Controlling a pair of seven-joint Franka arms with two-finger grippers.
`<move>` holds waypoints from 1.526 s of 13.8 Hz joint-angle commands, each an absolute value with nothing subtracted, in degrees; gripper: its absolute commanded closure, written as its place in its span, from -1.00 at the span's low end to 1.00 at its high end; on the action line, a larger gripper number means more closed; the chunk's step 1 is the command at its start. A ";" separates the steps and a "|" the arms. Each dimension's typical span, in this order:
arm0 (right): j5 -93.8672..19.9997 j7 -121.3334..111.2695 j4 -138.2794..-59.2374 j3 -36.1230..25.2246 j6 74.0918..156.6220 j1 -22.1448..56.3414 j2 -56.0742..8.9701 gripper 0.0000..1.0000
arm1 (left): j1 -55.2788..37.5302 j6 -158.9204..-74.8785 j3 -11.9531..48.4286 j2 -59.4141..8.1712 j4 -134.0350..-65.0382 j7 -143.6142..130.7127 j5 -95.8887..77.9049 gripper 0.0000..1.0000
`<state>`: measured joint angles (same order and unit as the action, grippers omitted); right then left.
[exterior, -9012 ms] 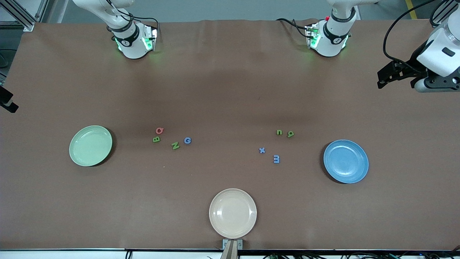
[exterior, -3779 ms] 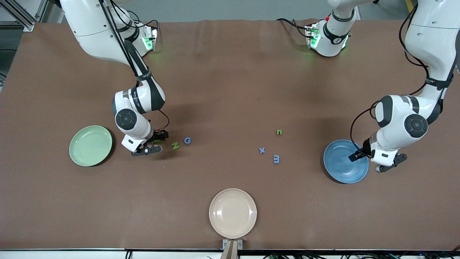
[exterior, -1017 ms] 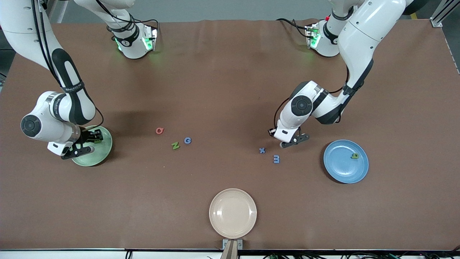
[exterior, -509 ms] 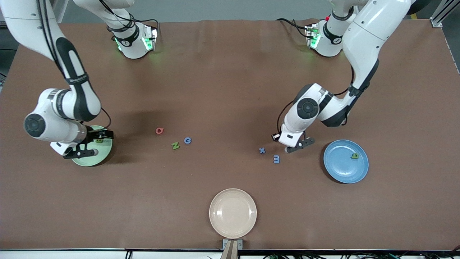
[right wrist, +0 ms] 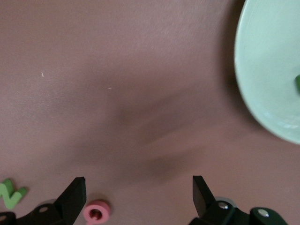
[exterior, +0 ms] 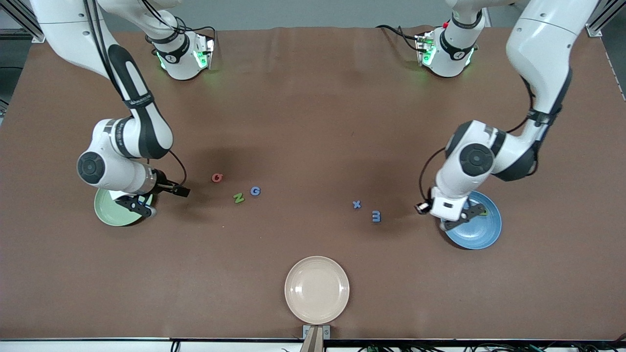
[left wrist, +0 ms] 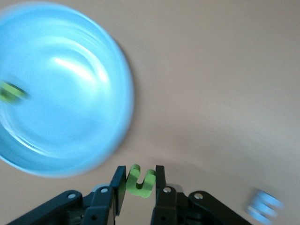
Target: Sort upper and lower case letters into plates
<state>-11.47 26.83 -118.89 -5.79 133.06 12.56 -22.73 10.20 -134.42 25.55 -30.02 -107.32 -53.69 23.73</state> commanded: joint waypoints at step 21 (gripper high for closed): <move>-11.25 43.59 -129.11 -6.68 146.43 26.37 -23.73 -0.01 | 11.89 -123.31 34.10 -33.48 -100.13 -46.41 20.83 -0.98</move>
